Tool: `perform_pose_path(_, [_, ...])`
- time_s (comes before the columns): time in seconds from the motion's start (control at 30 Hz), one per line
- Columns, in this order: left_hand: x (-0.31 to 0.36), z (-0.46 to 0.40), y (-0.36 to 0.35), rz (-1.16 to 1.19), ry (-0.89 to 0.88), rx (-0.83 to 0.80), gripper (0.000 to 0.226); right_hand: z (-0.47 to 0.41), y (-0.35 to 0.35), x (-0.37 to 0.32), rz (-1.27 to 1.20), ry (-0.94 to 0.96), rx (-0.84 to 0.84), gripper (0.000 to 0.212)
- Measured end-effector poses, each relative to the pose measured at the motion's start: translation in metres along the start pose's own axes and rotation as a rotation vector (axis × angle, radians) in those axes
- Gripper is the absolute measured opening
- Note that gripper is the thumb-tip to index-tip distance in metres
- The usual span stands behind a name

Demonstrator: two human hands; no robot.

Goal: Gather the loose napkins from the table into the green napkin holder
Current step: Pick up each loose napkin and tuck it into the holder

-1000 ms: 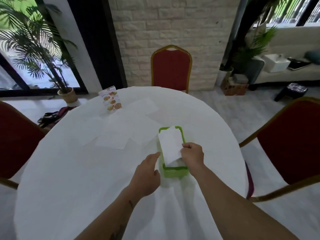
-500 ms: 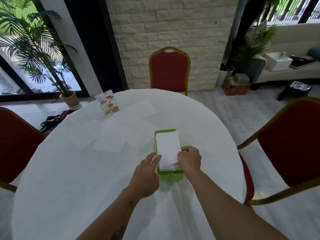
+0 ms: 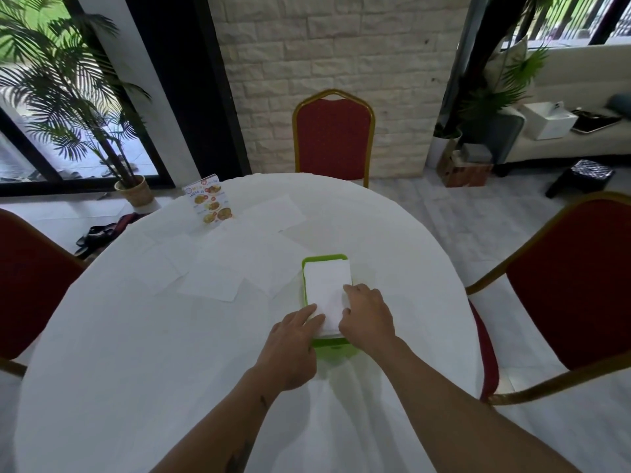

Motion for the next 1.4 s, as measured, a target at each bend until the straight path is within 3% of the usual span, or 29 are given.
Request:
perform_pose_path(0.13, [0.0, -0.001, 0.004, -0.009, -0.002, 0.052, 0.062, -0.001, -0.002, -0.004, 0.186, 0.112, -0.003, 0.041])
perform_pose_path(0.23, [0.0, -0.006, 0.007, -0.053, -0.005, 0.062, 0.064, 0.001, -0.009, -0.011, 0.293, 0.214, -0.041, 0.05])
perform_pose_path(0.43, [0.003, -0.022, 0.0, -0.16, 0.01, -0.094, 0.066, -0.009, -0.024, -0.017, 0.406, 0.327, -0.209, 0.061])
perform_pose_path(0.7, [-0.005, -0.027, 0.004, -0.038, 0.053, -0.073, 0.062, -0.02, -0.03, -0.016, 0.298, 0.266, -0.341, 0.071])
perform_pose_path(0.8, [-0.012, -0.022, 0.013, 0.114, 0.04, 0.058, 0.056, -0.027, -0.014, -0.025, 0.289, 0.241, -0.313, 0.064])
perform_pose_path(0.93, [-0.046, -0.011, 0.034, 0.334, 0.151, 0.291, 0.053, -0.032, -0.002, -0.055, 0.181, 0.273, -0.186, 0.06])
perform_pose_path(1.03, [-0.087, -0.002, 0.049, 0.409, 0.254, 0.375, 0.049, -0.034, -0.015, -0.092, 0.104, 0.321, -0.183, 0.059])
perform_pose_path(1.27, [-0.187, 0.004, 0.058, 0.385, 0.443, 0.332, 0.044, -0.036, -0.073, -0.156, 0.088, 0.33, -0.267, 0.055])
perform_pose_path(1.4, [-0.221, -0.01, 0.047, 0.254, 0.39, 0.186, 0.04, -0.039, -0.11, -0.173, 0.113, 0.29, -0.319, 0.056])
Point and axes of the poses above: each hand's wrist, its own z-axis away from the middle knuckle, its own y-axis out of the back of the hand, x = y × z, the point moved 8 cm from there along -z, towards the middle knuckle
